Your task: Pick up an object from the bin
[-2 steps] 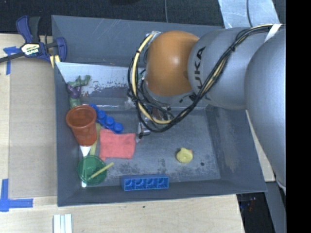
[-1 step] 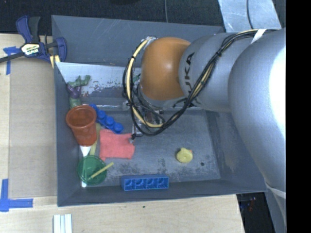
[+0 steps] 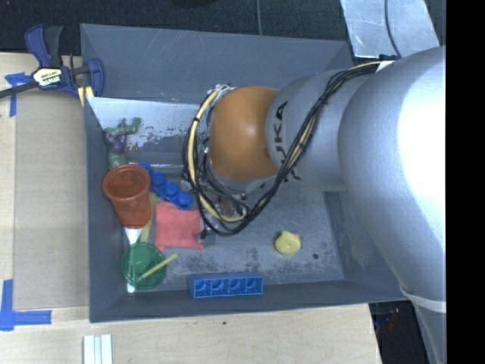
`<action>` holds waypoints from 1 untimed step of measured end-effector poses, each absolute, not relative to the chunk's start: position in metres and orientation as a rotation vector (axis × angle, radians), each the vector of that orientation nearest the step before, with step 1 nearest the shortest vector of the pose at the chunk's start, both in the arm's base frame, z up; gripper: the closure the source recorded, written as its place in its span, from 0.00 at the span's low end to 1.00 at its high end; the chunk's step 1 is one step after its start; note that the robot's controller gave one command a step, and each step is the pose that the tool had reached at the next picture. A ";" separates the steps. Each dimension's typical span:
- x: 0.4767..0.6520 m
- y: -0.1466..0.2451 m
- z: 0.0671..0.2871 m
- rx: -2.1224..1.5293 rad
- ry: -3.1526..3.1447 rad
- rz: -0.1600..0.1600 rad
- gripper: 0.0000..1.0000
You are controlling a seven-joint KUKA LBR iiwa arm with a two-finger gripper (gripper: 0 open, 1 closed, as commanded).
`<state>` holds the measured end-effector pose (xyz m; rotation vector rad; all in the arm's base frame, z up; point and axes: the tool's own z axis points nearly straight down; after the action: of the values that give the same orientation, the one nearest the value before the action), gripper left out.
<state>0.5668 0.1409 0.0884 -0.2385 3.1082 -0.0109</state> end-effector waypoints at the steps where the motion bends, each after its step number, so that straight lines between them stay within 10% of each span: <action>1: 0.542 0.151 0.081 -0.186 3.106 -0.014 0.00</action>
Offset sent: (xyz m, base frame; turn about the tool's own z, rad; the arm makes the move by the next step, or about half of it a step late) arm -0.0199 0.0026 -0.0056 -0.0839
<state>0.5425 0.1511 0.0805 -0.1861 3.1055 -0.0139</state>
